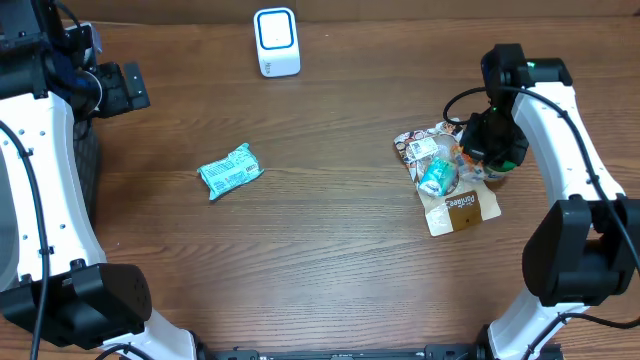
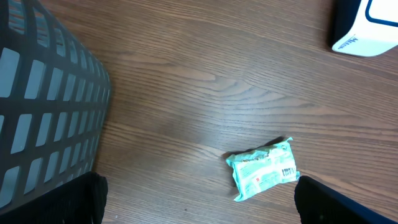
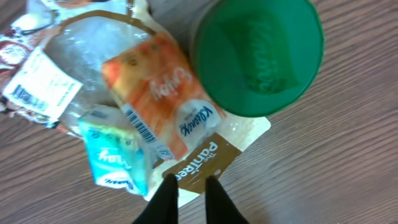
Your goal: Scan the item barcode
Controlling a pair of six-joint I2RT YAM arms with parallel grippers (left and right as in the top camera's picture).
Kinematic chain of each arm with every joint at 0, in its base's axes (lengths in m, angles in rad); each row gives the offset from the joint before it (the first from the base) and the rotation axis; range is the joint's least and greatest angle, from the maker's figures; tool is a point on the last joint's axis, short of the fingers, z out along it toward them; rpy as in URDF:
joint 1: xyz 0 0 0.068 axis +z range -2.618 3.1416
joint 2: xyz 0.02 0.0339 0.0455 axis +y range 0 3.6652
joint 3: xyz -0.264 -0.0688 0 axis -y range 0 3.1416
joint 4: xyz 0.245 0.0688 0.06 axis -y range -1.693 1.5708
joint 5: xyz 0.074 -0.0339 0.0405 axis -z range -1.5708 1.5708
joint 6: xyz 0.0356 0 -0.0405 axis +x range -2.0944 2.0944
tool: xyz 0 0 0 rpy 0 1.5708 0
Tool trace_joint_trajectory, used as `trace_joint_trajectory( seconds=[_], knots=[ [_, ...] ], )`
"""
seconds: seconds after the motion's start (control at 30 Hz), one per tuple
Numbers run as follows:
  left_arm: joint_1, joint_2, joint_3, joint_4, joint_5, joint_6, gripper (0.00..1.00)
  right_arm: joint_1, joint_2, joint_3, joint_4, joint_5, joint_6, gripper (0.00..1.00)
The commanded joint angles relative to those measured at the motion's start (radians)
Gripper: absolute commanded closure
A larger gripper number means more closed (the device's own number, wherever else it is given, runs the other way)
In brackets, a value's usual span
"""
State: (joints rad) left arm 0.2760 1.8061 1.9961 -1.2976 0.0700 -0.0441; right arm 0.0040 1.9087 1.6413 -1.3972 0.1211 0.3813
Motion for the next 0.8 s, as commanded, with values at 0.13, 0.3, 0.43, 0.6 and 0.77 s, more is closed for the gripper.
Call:
trace_joint_trajectory(
  seconds=[0.13,0.3,0.43,0.6,0.77],
  knots=[
    [0.003,0.012,0.002,0.0,-0.003,0.022,0.0,0.001,0.001,-0.005,0.024,-0.024,-0.057,0.78],
    [0.003,0.012,0.002,0.0,-0.003,0.023,0.0,0.005,0.001,0.043,0.013,-0.172,-0.152,0.76],
    [0.003,0.012,0.002,0.0,-0.003,0.022,0.0,0.039,0.001,0.132,-0.022,-0.202,-0.156,0.74],
    [0.003,0.012,0.002,0.0,-0.003,0.022,0.0,0.127,0.001,0.214,0.007,-0.295,-0.179,0.73],
    [0.003,0.012,0.002,0.0,-0.003,0.022,0.0,0.265,0.016,0.209,0.184,-0.451,-0.169,0.7]
  ],
)
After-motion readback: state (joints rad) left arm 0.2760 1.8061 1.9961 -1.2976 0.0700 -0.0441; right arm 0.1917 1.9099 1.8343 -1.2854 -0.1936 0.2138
